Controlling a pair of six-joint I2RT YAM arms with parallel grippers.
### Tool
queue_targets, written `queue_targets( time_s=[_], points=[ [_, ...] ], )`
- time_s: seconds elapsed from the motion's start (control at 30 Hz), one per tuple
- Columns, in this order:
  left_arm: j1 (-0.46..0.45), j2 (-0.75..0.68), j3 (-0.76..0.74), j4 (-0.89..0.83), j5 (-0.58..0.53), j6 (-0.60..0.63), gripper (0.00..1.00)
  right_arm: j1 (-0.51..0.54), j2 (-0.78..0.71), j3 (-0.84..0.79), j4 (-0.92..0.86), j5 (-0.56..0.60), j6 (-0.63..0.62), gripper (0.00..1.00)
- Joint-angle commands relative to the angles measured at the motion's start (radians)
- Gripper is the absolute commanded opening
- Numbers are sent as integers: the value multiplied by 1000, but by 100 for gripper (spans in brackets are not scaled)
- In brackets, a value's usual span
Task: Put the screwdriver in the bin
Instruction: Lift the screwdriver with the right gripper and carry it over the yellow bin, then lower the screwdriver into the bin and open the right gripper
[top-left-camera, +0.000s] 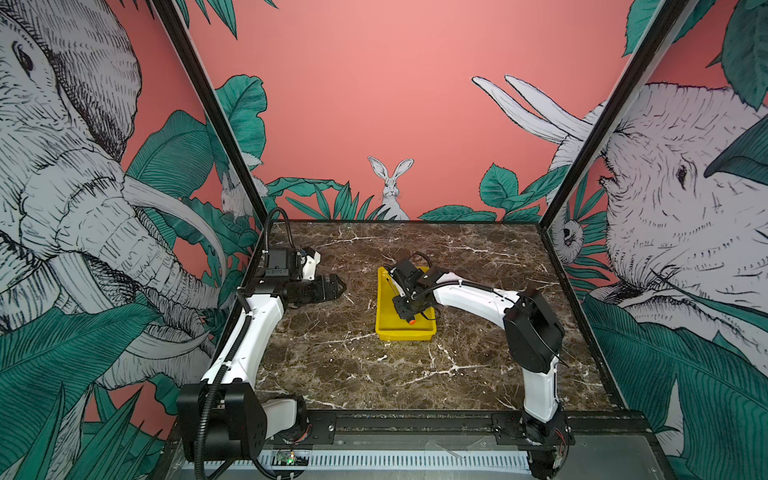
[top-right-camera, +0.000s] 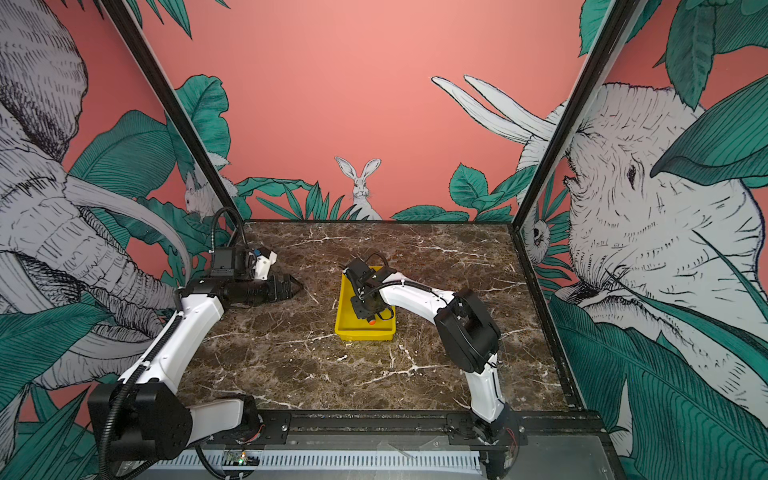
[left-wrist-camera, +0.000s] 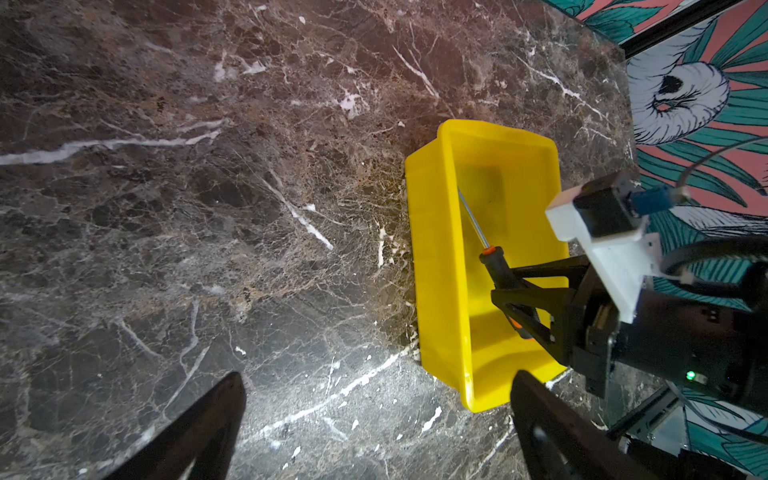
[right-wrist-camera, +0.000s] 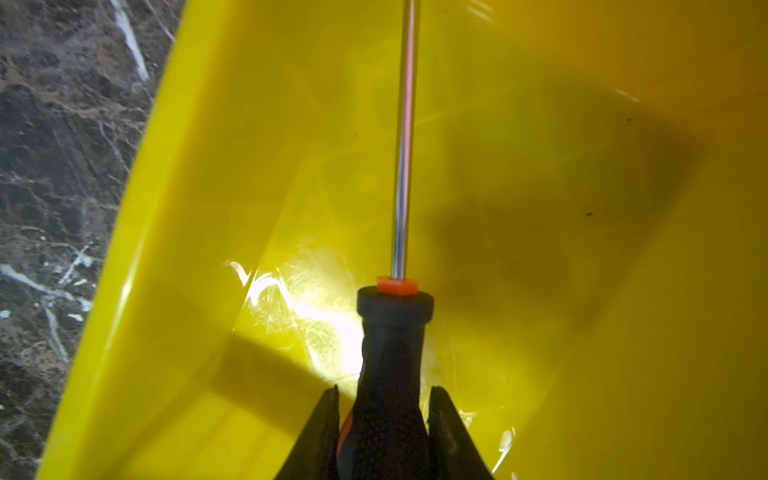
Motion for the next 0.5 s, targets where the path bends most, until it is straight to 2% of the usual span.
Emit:
queue_targets(
  time_s=[0.0, 0.2, 0.47],
  points=[
    [8, -36, -16, -2, -2, 15, 100, 7, 22, 30, 7, 13, -20, 22],
    [9, -33, -13, -5, -6, 16, 100, 7, 46, 24, 13, 36, -31, 25],
    [9, -44, -18, -11, -29, 16, 100, 7, 63, 21, 7, 64, -35, 41]
  ],
)
